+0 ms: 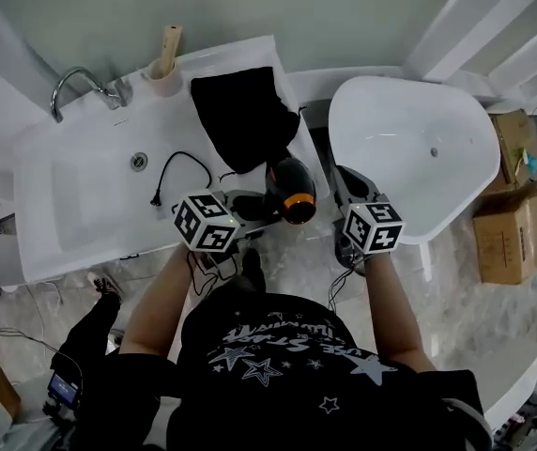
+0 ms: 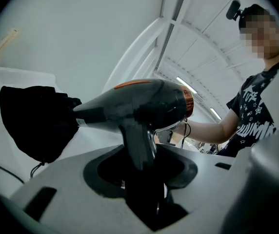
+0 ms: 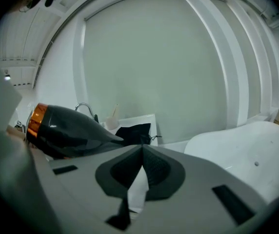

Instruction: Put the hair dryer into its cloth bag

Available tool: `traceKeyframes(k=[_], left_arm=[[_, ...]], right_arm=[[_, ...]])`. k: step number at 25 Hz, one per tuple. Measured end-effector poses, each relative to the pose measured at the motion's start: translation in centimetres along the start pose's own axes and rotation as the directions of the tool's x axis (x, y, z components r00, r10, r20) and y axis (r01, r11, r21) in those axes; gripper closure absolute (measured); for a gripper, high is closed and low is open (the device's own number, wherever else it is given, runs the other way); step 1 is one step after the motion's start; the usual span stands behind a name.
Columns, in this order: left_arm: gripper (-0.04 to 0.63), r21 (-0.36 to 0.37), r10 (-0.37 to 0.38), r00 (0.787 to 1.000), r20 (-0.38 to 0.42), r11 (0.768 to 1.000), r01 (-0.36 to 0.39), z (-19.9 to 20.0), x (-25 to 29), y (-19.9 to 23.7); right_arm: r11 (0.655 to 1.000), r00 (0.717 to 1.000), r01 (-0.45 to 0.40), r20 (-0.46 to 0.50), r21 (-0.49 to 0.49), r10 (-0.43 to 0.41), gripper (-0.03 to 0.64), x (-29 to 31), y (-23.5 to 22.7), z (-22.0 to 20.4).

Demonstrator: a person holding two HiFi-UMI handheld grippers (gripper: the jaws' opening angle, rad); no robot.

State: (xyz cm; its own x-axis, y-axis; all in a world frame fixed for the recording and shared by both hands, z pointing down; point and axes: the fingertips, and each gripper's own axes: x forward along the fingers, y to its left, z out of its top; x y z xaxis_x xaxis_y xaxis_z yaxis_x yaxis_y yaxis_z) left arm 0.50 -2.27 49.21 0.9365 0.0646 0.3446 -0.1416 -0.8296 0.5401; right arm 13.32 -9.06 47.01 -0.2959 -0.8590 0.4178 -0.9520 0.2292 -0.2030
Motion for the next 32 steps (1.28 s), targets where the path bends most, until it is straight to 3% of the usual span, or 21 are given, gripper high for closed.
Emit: traceKeyframes(k=[7,12,19,21,23,28,32], left_arm=[[0.407,0.021,0.03,0.998,-0.058,0.999,-0.029,0.1,0.4,2.7],[0.407,0.023,0.055,0.996,-0.077,0.998,-0.053,-0.2,1.0,2.8],[0.407,0.009,0.096,0.991,-0.088,0.995,-0.096,-0.2,2.8,2.7],[0.407,-0.004,0.119,0.989,-0.082,0.993,-0.12,-0.1,3.1,3.1],[0.407,-0.015,0.144,0.986,-0.078,0.989,-0.146,0.1,3.3,3.6],[0.407,-0.036,0.192,0.978,-0.081,0.98,-0.196,0.5,3.4,4.3],[0.407,-0.03,0.213,0.973,-0.092,0.976,-0.216,0.7,3.4,4.8]], right_arm=[[0.993,0.998,0.01,-0.062,-0.12,-0.018,0.611,4.3,-2.3,0.9],[0.969,0.99,-0.071,-0.136,-0.237,0.039,0.611,7.4,-2.8,1.2],[0.911,0.959,-0.238,-0.227,-0.337,0.167,0.607,12.6,-2.6,1.3],[0.886,0.943,-0.299,-0.255,-0.355,0.216,0.547,13.7,-2.0,1.2],[0.861,0.927,-0.344,-0.279,-0.374,0.249,0.541,14.8,-1.4,1.2],[0.806,0.897,-0.419,-0.33,-0.418,0.295,0.508,17.6,-0.1,0.7],[0.782,0.887,-0.435,-0.364,-0.446,0.285,0.499,19.3,0.3,0.3]])
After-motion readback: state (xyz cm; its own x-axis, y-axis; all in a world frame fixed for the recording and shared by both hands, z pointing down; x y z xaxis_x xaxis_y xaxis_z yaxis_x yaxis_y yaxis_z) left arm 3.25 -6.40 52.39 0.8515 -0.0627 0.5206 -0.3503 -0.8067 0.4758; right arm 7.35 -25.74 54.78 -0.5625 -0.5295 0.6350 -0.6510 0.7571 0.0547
